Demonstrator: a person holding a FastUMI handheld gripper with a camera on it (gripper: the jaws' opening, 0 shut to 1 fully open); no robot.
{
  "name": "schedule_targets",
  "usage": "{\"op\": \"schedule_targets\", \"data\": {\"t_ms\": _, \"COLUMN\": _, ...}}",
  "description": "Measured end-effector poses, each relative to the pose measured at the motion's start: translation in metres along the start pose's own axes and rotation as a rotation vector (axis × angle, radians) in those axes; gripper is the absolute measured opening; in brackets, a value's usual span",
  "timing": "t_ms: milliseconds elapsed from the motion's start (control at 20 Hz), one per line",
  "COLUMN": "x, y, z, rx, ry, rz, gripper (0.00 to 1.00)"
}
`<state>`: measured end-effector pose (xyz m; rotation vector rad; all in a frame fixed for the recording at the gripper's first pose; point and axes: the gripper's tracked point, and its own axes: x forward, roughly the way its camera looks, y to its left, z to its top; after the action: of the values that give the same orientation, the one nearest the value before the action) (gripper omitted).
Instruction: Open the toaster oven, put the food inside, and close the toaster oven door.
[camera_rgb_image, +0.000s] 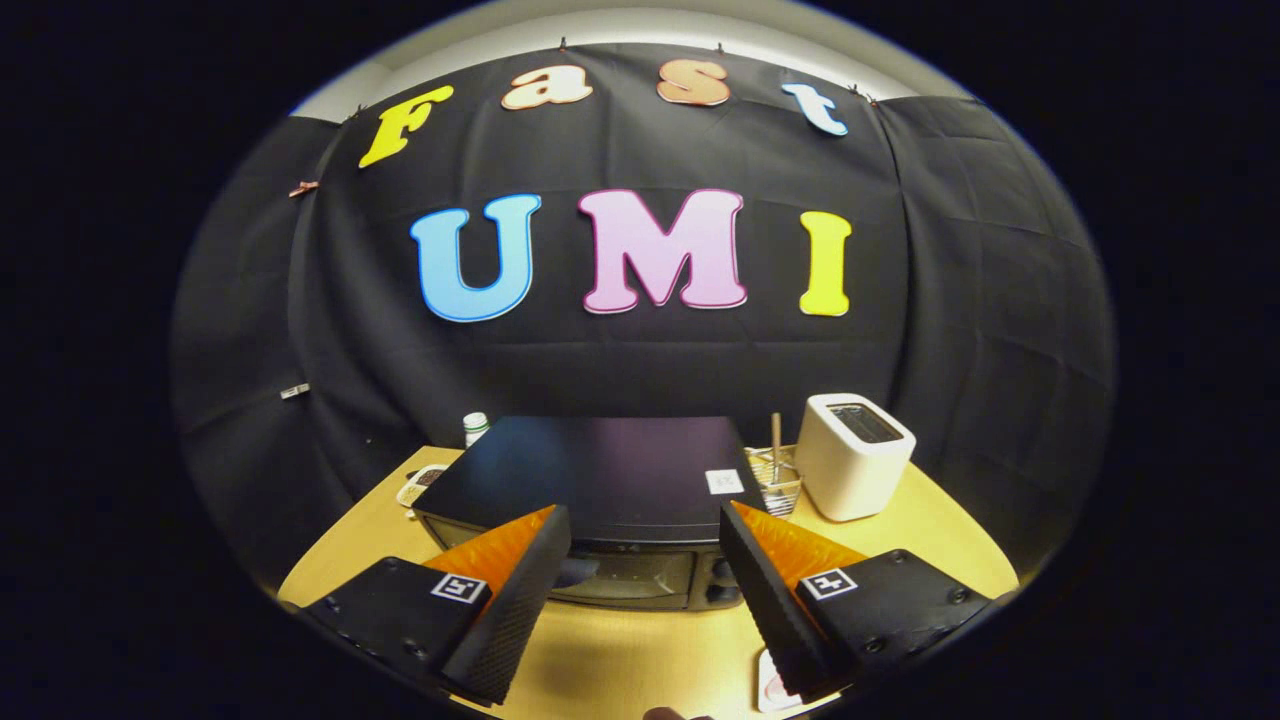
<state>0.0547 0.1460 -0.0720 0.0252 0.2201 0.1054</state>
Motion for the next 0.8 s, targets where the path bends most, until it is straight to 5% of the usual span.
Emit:
{"op": "schedule_targets", "data": {"t_ms": 200, "x": 0.019, "y": 0.046, "z": -0.019, "rx": -0.050, "ry": 0.039, "rz": 0.074, "gripper": 0.98}}
{"op": "schedule_targets", "data": {"t_ms": 600, "x": 0.056, "y": 0.057, "z": -0.068, "rx": 0.025, "ry": 0.158, "rz": -0.032, "gripper": 0.99}}
{"op": "schedule_targets", "data": {"t_ms": 800, "x": 0.060, "y": 0.057, "z": -0.063, "rx": 0.006, "ry": 0.114, "rz": -0.073, "gripper": 0.99}}
